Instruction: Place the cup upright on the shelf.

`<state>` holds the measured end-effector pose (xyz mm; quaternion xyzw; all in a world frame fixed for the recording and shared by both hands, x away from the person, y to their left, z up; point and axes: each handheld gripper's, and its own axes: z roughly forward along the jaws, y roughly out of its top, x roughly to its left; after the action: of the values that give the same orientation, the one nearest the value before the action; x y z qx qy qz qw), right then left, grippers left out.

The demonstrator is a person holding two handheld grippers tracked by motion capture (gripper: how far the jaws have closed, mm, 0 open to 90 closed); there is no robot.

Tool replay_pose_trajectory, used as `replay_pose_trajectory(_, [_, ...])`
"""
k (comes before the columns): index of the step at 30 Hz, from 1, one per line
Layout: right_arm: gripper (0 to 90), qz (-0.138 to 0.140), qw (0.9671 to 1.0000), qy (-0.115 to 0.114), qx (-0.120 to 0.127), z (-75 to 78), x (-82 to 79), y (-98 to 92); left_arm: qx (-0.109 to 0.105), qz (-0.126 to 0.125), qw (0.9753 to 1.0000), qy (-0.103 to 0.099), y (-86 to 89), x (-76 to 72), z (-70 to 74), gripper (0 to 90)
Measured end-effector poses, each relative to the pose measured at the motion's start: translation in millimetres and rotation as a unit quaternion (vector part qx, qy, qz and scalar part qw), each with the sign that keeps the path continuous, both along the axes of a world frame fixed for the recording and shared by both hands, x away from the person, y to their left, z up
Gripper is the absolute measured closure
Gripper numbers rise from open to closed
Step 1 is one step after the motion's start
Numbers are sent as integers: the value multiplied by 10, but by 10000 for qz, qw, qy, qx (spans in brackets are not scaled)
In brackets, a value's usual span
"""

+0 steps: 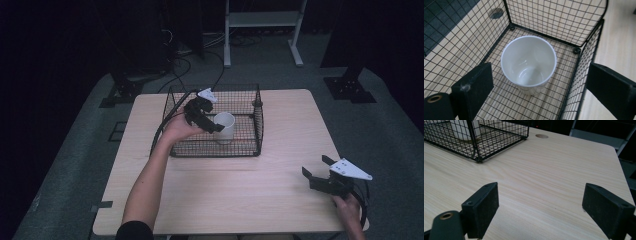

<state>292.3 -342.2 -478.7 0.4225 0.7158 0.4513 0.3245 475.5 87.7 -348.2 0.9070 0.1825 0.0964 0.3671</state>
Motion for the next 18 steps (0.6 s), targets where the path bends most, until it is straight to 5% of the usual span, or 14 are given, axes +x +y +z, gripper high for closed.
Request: replay_pose_trajectory(18, [131,11,10000,18,4,-1,2,-2,-18,-62,9998,-188,102,-341,151,67])
